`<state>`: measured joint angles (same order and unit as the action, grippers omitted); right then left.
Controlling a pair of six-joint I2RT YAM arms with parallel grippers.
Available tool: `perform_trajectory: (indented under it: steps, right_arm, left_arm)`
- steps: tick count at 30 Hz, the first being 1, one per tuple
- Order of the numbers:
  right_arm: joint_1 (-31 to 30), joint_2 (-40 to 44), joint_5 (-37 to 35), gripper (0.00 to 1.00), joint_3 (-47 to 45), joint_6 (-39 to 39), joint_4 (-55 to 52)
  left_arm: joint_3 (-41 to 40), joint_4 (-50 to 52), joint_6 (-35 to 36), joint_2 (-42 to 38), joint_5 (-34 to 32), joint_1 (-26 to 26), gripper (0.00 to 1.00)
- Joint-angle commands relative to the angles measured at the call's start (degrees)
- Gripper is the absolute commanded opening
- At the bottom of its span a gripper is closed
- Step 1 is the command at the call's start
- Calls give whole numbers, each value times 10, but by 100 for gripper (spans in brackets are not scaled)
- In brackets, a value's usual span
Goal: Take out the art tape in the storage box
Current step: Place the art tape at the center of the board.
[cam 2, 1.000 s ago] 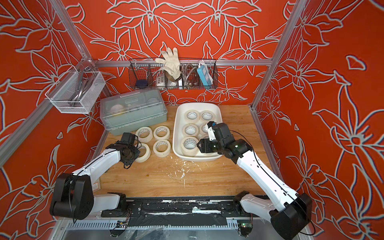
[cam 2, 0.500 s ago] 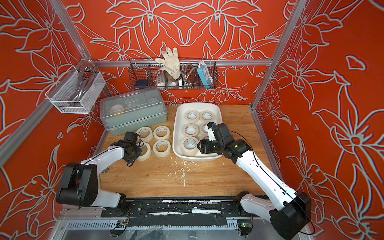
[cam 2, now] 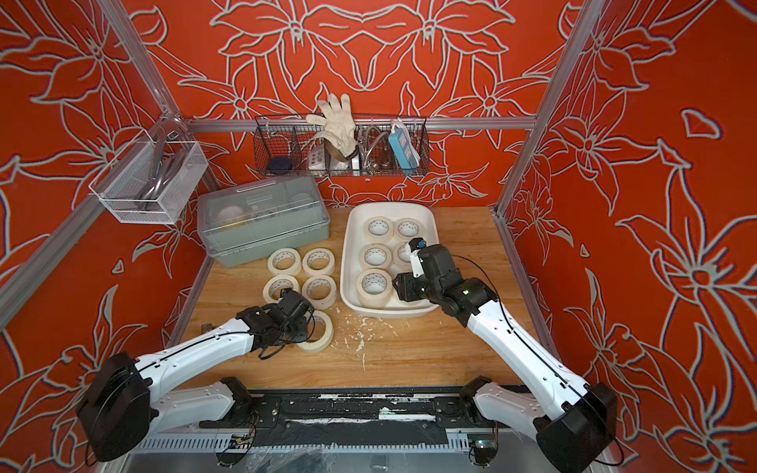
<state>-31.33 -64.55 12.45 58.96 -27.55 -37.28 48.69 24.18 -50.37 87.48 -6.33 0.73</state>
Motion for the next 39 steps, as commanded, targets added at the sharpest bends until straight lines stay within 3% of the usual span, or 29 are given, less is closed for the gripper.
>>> perform_trajectory:
  steps: [1,7,10,16,18,26,35,39]
  right_arm:
    - [6,-3,-5,68,4,11,-6]
    - [8,-5,-47,68,12,23,-22]
    - [8,-5,-83,67,26,38,-35]
    - [11,-28,-125,68,42,68,-37]
    - [15,-46,-136,68,51,69,-43]
    - [22,-107,-199,68,81,21,-64]
    - [53,-176,-150,67,91,-55,-56]
    - [54,-189,-219,68,83,-106,-48]
  left_arm:
    - [12,9,8,-15,4,-2,52]
    - [11,4,33,-61,29,2,66]
    - [15,9,60,-89,7,23,72]
    - [43,25,122,-142,9,77,69]
    - [51,35,127,-164,-3,103,74]
    - [77,72,132,-210,-4,174,90]
    - [59,39,158,-261,-56,281,99]
    - [58,31,178,-267,-61,313,99]
